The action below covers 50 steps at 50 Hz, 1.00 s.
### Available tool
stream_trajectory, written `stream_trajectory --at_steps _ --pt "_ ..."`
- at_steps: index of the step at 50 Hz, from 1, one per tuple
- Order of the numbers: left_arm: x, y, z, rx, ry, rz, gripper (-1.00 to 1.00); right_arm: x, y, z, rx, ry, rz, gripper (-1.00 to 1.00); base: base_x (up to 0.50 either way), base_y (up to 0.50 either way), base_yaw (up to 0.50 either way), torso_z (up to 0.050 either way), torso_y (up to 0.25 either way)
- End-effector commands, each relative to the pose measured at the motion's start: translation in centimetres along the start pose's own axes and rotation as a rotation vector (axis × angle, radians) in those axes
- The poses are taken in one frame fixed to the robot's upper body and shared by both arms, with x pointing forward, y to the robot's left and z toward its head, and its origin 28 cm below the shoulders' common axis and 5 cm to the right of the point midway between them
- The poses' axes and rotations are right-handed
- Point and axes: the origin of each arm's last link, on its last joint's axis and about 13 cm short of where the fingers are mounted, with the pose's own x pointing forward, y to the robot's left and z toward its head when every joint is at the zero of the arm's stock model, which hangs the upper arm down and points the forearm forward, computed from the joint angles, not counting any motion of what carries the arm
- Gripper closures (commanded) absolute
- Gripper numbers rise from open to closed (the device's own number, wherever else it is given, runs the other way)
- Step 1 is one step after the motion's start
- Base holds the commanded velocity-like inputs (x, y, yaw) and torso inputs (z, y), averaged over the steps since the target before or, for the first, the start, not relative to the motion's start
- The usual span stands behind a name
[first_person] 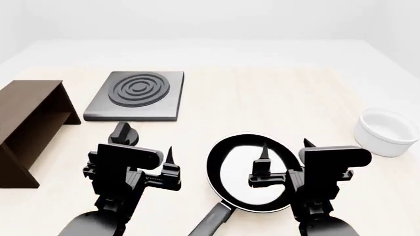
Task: Put the frying pan on top of the cabinet.
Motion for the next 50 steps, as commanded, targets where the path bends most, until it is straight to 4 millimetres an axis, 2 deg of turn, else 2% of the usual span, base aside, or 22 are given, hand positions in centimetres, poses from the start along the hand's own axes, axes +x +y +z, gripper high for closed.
stream_trajectory --at_steps 1,3,7,8,10,13,14,17,21,29,50 --pt "-1.1 0.1 0.9 -0.009 0.056 -0.013 -1.00 0.1 0.0 -0.2 0.001 0.007 -0.004 -1.00 0.00 0.00 0.00 0.000 0.000" --pt "-1.6 0.2 1.4 -0.033 0.108 -0.026 -1.00 0.0 0.0 -0.1 0.000 0.006 -0.003 -1.00 0.00 0.00 0.00 0.000 0.000" --pt "-3.8 0.3 2.7 0.026 0.185 -0.113 -1.00 0.0 0.0 -0.1 0.002 0.002 -0.007 -1.00 0.00 0.00 0.00 0.000 0.000" --pt "-4.1 0.6 2.2 0.033 0.228 -0.089 -1.00 0.0 0.0 -0.1 0.003 0.002 -0.007 -1.00 0.00 0.00 0.00 0.000 0.000" --pt "-4.4 2.1 2.8 0.137 0.258 0.027 -1.00 0.1 0.0 -0.1 0.002 0.003 -0.008 -1.00 0.00 0.00 0.00 0.000 0.000" --pt "-4.9 1.6 3.3 0.162 0.305 0.082 -1.00 0.1 0.1 -0.2 0.002 0.007 -0.004 -1.00 0.00 0.00 0.00 0.000 0.000" --pt "-5.6 1.3 3.9 0.184 0.290 0.025 -1.00 0.1 0.1 -0.2 0.002 0.007 -0.003 -1.00 0.00 0.00 0.00 0.000 0.000" --pt "-7.6 0.5 4.5 0.207 0.393 -0.253 -1.00 0.2 0.1 -0.2 0.001 0.009 -0.004 -1.00 0.00 0.00 0.00 0.000 0.000" --pt "-8.0 0.2 4.6 0.222 0.487 -0.357 -1.00 0.3 0.1 -0.3 0.000 0.012 -0.004 -1.00 0.00 0.00 0.00 0.000 0.000" --pt "-8.4 -0.7 4.5 0.252 0.568 -0.448 -1.00 0.3 0.1 -0.3 -0.001 0.015 -0.003 -1.00 0.00 0.00 0.00 0.000 0.000" --pt "-8.2 -2.3 3.8 0.289 0.600 -0.471 -1.00 0.3 0.3 -0.5 -0.018 0.024 0.008 -1.00 0.00 0.00 0.00 0.000 0.000"
